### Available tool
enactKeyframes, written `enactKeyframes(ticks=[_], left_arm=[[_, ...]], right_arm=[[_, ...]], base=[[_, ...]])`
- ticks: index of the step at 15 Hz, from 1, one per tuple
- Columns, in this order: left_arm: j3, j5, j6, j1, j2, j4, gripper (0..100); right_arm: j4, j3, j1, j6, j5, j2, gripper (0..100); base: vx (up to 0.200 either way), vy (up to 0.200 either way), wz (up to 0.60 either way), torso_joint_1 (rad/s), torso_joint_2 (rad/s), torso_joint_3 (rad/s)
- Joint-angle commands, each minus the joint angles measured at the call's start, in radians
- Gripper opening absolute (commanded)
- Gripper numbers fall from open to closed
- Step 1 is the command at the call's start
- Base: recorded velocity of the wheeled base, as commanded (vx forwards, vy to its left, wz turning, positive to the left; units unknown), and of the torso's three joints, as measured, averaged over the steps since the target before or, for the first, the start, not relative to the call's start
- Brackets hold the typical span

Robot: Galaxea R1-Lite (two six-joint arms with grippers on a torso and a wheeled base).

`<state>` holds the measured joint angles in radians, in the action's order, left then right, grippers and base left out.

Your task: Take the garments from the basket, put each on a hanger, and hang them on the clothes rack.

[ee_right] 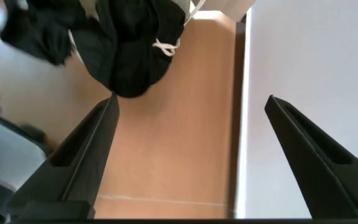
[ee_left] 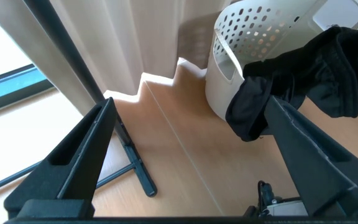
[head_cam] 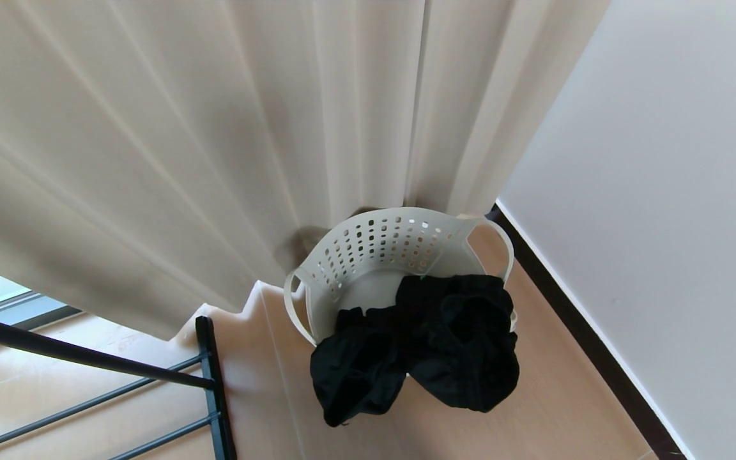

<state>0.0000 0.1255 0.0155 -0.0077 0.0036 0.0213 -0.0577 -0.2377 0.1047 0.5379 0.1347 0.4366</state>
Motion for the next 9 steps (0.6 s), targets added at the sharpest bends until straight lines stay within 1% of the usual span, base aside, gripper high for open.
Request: enactKeyframes(ticks=[1,2,3,4,5,6,8,9], left_arm=[[0.0,0.0,0.0,0.0,-0.001,0.0,100],[0.0,0.0,0.0,0.0,-0.001,0.0,100],[0.0,0.0,0.0,0.0,-0.001,0.0,100],[0.0,0.0,0.0,0.0,-0.001,0.0,100],[0.0,0.0,-0.002,0.0,-0.001,0.0,100],[0.0,0.002,0.0,0.0,-0.001,0.0,100],[0.0,0.0,0.0,0.0,-0.001,0.0,100],[0.0,0.0,0.0,0.0,-0.001,0.0,100]], right_arm=[[-0.007,-0.094,0.032,0.401,-0.018,0.221,100],[-0.005,-0.111,0.033,0.554,-0.009,0.246,100],[-0.004,-0.138,0.041,0.617,-0.007,0.274,100],[-0.004,-0.17,0.079,0.619,-0.007,0.3,100],[0.002,-0.216,0.15,0.613,-0.009,0.356,100],[0.01,-0.259,0.199,0.597,-0.012,0.413,100],[0.015,-0.327,0.21,0.588,-0.009,0.518,100],[0.036,-0.358,0.213,0.588,-0.009,0.585,100]], base=[[0.0,0.0,0.0,0.0,0.0,0.0],[0.0,0.0,0.0,0.0,0.0,0.0],[0.0,0.0,0.0,0.0,0.0,0.0],[0.0,0.0,0.0,0.0,0.0,0.0],[0.0,0.0,0.0,0.0,0.0,0.0],[0.0,0.0,0.0,0.0,0.0,0.0],[0.0,0.0,0.0,0.0,0.0,0.0],[0.0,0.0,0.0,0.0,0.0,0.0]])
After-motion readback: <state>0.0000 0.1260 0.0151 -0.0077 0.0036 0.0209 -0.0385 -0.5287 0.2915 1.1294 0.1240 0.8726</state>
